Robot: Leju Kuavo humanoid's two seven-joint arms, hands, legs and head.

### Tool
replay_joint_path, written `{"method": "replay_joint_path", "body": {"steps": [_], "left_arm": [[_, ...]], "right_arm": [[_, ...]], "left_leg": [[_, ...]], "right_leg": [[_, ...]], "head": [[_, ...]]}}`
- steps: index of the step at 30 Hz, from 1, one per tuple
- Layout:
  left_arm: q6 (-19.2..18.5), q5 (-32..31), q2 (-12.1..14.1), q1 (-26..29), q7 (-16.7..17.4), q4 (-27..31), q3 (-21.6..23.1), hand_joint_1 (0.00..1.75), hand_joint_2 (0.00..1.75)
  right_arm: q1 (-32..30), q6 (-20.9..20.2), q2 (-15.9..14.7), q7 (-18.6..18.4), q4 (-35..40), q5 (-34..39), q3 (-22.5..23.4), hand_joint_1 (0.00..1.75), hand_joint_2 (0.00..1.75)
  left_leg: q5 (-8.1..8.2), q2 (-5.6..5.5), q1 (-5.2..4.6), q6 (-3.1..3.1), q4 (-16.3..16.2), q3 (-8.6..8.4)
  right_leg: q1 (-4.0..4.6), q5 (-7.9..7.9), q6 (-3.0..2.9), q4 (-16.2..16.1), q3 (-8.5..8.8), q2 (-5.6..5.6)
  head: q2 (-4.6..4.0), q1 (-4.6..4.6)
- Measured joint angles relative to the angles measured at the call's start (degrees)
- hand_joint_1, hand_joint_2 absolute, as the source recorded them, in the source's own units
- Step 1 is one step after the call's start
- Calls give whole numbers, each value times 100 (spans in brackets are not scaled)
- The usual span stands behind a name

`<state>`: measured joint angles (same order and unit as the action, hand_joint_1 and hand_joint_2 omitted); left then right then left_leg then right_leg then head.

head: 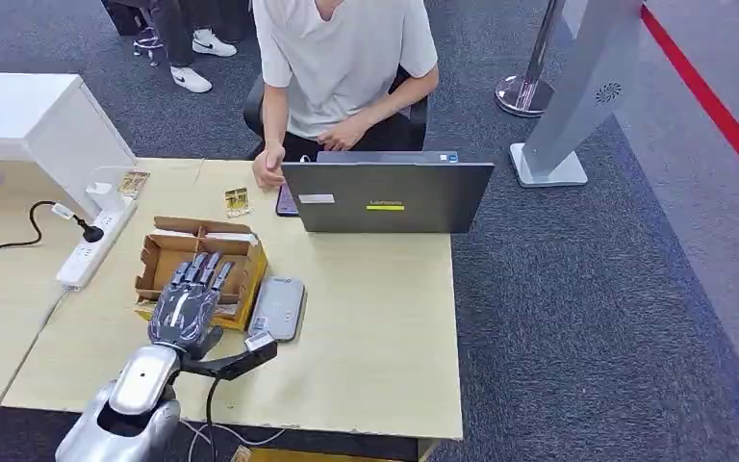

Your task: Pass the card to the sensor for recognition and then transmit it.

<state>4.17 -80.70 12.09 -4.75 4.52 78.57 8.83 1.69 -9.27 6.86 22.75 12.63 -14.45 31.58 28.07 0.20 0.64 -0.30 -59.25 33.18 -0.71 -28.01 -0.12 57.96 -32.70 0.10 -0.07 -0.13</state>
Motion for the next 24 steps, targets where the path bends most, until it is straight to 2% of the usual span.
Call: {"method": "replay_joint_path", "body": {"steps": [14, 24], "left_arm": [[39, -28, -42, -2, 77, -124, -162, 0, 175], [89, -140, -50, 144, 194, 39, -205, 0, 175]], "right_arm": [[-5, -17, 0, 0, -2, -42, 17, 0, 0], [-13, 22, 0, 7, 0, -57, 90, 0, 0]], "left_leg": [[0, -1, 1, 0, 0, 0], [0, -1, 0, 0, 0, 0]], "right_leg": [[0, 0, -1, 0, 0, 0], [0, 1, -1, 0, 1, 0]], "head": [[0, 0], [0, -2]]}}
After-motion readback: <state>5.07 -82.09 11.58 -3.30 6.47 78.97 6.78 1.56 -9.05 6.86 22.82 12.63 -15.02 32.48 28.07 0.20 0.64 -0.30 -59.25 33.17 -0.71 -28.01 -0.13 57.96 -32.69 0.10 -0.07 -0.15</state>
